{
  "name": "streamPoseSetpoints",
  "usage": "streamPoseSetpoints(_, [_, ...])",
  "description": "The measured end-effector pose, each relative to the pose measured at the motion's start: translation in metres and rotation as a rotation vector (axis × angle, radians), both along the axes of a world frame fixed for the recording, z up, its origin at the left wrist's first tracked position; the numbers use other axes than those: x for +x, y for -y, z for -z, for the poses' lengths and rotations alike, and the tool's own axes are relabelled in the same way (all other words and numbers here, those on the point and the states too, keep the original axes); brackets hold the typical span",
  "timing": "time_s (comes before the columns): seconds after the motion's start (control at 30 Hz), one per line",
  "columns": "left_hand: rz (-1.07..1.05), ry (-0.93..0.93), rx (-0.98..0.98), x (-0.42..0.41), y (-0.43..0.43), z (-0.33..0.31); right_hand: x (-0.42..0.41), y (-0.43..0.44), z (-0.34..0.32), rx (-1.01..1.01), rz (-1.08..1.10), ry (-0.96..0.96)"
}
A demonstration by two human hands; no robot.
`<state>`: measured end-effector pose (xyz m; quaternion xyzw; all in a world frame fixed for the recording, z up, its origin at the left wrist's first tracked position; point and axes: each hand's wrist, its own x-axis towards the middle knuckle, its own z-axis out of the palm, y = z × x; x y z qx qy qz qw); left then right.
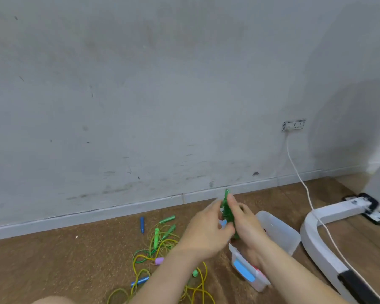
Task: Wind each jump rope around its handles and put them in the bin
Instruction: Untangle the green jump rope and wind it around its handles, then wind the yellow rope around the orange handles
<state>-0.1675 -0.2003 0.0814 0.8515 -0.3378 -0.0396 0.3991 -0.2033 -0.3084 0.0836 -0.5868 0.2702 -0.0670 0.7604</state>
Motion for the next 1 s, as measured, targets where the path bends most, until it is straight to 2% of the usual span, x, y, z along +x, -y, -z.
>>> streamPoseSetpoints(0.13, [-0.043,-0.191,0.009,0.005,0.05,0.04,0.005,0.043,0.04,0.0,0.015,-0.134])
streamPoseSetpoints(0.27, [-0.099,-0.525,-0.073,0.024,0.09,0.09,0.008,0.103,0.072,-0.127,-0.083,-0.293])
streamPoseSetpoints(0.43, [0.0,-0.647,0.092,0.05,0.148,0.148,0.01,0.163,0.127,0.083,-0.1,-0.385])
streamPoseSetpoints(0.5, [0.002,-0.744,0.176,0.057,0.169,0.176,0.017,0.179,0.159,0.066,-0.062,-0.46])
streamPoseSetpoints(0.6, [-0.06,-0.958,0.214,0.059,0.193,0.216,0.03,0.2,0.212,-0.128,-0.084,-0.592])
streamPoseSetpoints(0.7, [-0.169,-1.287,0.096,0.057,0.205,0.25,0.043,0.218,0.252,-0.423,-0.213,-0.683])
streamPoseSetpoints(0.77, [-0.226,-1.402,0.066,0.054,0.209,0.268,0.05,0.223,0.272,-0.571,-0.316,-0.717])
streamPoseSetpoints(0.83, [-0.223,-1.356,0.112,0.051,0.208,0.282,0.054,0.222,0.294,-0.636,-0.376,-0.761])
streamPoseSetpoints(0.9, [-0.235,-1.189,0.158,0.05,0.2,0.292,0.057,0.215,0.314,-0.682,-0.397,-0.774])
streamPoseSetpoints(1.0, [-0.294,-1.009,0.115,0.052,0.183,0.301,0.065,0.198,0.337,-0.72,-0.366,-0.725])
